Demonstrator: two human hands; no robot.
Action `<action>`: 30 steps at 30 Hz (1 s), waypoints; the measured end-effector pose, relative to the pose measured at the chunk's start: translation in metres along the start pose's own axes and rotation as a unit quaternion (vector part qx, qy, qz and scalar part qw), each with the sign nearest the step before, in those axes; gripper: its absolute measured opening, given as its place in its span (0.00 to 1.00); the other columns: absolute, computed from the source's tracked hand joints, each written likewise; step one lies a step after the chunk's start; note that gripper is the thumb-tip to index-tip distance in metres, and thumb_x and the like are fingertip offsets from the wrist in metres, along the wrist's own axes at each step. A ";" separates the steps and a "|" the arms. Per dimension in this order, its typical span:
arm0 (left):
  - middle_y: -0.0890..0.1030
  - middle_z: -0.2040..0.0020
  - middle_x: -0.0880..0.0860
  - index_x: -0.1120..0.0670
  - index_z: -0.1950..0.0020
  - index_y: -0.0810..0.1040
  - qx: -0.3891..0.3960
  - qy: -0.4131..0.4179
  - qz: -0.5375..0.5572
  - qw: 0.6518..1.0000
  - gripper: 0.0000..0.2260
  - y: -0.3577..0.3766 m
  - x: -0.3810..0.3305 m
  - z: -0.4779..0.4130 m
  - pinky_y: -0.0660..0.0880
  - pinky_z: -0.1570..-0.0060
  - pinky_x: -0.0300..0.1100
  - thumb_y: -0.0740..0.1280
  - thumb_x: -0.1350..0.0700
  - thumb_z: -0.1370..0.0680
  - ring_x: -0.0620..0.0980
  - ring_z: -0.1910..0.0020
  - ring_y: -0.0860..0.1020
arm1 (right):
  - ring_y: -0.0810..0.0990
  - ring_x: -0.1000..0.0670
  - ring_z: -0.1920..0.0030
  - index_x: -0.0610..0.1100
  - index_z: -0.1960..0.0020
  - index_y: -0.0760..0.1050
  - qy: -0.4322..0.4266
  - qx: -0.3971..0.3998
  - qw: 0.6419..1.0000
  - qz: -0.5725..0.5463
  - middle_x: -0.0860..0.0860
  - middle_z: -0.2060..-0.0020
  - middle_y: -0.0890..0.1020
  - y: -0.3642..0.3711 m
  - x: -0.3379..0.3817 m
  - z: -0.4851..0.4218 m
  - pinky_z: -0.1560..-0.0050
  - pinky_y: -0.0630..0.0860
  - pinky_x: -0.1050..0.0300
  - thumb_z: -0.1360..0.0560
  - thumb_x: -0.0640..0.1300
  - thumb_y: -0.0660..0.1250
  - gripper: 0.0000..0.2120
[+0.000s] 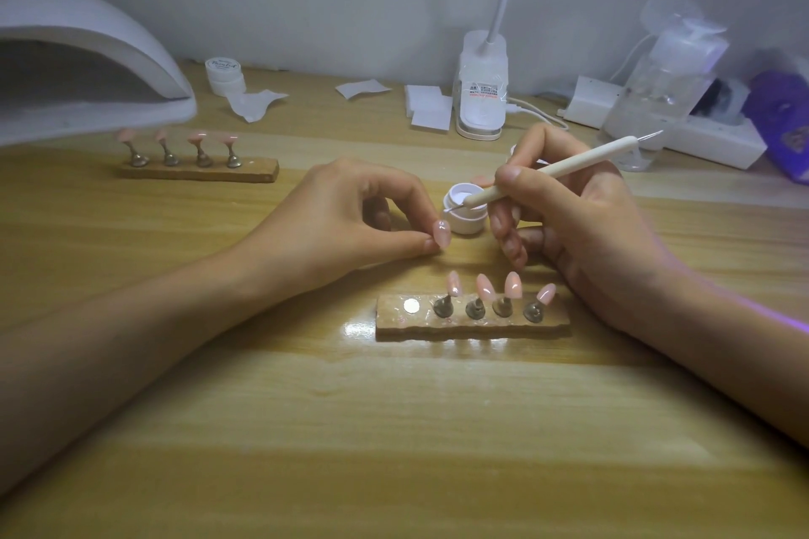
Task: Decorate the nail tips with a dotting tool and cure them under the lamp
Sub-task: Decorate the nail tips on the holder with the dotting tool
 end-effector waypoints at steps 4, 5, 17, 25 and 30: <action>0.80 0.67 0.39 0.41 0.61 0.84 -0.003 -0.003 0.001 1.000 0.09 0.000 0.001 0.000 0.68 0.66 0.29 0.77 0.55 0.28 0.38 0.70 0.73 | 0.74 0.50 0.72 0.46 0.62 0.70 -0.005 0.001 1.000 0.001 0.47 0.72 0.77 0.000 0.000 0.000 0.75 0.70 0.62 0.24 0.41 0.66 0.09; 0.80 0.67 0.39 0.41 0.61 0.84 -0.003 -0.003 0.001 1.000 0.09 0.000 0.000 0.000 0.68 0.66 0.29 0.77 0.55 0.28 0.38 0.70 0.73 | 0.73 0.50 0.72 0.46 0.62 0.70 -0.005 0.001 1.000 0.000 0.47 0.72 0.77 0.000 0.000 0.000 0.75 0.70 0.62 0.24 0.41 0.66 0.09; 0.78 0.71 0.36 0.44 0.61 0.83 -0.008 -0.002 -0.018 1.000 0.07 0.000 -0.003 0.000 0.65 0.69 0.26 0.76 0.56 0.28 0.36 0.72 0.72 | 0.73 0.49 0.74 0.47 0.64 0.71 -0.002 0.006 1.000 0.010 0.44 0.71 0.77 0.001 -0.002 -0.001 0.76 0.70 0.62 0.25 0.40 0.66 0.10; 0.79 0.70 0.35 0.45 0.61 0.83 -0.009 0.001 -0.016 1.000 0.07 0.000 -0.003 0.000 0.66 0.69 0.24 0.76 0.57 0.28 0.35 0.72 0.74 | 0.73 0.50 0.76 0.45 0.63 0.70 0.007 0.016 1.000 0.023 0.47 0.74 0.77 0.002 -0.002 0.000 0.76 0.70 0.64 0.25 0.38 0.65 0.09; 0.78 0.71 0.35 0.46 0.60 0.84 -0.008 0.000 -0.011 1.000 0.06 0.001 -0.003 0.000 0.64 0.70 0.23 0.76 0.57 0.29 0.34 0.73 0.74 | 0.73 0.50 0.76 0.44 0.62 0.70 0.010 0.014 0.999 0.028 0.47 0.74 0.76 0.002 -0.002 0.000 0.76 0.70 0.64 0.25 0.38 0.65 0.09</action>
Point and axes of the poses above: each hand's wrist, its own z-axis away from the middle knuckle, its own y-axis out of the palm, x = y × z, the point moved 6 cm from there along -z, towards the middle knuckle
